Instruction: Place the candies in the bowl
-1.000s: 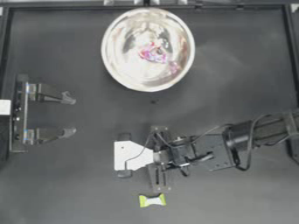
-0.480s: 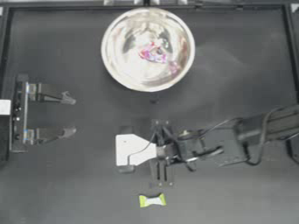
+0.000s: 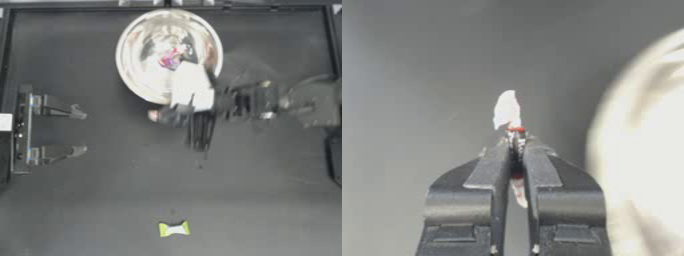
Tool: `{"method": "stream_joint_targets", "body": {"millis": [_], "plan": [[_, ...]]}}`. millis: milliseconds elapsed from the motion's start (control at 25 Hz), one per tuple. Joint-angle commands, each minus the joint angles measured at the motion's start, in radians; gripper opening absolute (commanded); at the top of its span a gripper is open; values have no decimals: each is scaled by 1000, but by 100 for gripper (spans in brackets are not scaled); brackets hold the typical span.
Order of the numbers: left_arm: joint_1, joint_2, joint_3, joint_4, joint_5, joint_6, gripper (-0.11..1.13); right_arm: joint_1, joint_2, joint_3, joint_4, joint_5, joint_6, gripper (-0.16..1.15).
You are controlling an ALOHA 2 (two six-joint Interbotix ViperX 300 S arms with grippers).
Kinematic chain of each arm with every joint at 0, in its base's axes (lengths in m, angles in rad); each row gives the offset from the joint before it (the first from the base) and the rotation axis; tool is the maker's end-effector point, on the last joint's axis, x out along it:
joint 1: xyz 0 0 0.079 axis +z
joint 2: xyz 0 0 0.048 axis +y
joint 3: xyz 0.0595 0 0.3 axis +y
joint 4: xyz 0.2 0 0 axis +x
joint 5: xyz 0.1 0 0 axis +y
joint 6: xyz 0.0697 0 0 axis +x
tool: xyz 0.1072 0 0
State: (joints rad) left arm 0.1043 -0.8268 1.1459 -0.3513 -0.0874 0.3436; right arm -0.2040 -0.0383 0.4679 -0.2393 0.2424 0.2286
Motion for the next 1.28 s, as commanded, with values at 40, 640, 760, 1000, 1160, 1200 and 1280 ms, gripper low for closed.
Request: {"method": "stream_joint_targets", "body": {"millis": [40,640,760,1000,1160,1200,1280], "plan": [[2,9,-11,-5,-8,0,96,-109,-34,0,-8,-71,-8,43],[2,28,-14,-21,-21,0,96,-324,176,-69,-97,-195,-6,45],[2,29,-14,-23,-21,0,96,-324,204,-91,-123,-192,-6,63],[8,28,-11,-23,-21,2,96,-327,202,-91,-121,-190,-6,104],[12,28,-11,-23,-21,2,96,-304,152,-69,-120,-192,-5,99],[14,29,-11,-23,-21,2,96,-293,130,-58,-120,-195,-5,99],[14,28,-11,-23,-21,3,96,-273,81,-23,-112,-213,-2,99]]}}
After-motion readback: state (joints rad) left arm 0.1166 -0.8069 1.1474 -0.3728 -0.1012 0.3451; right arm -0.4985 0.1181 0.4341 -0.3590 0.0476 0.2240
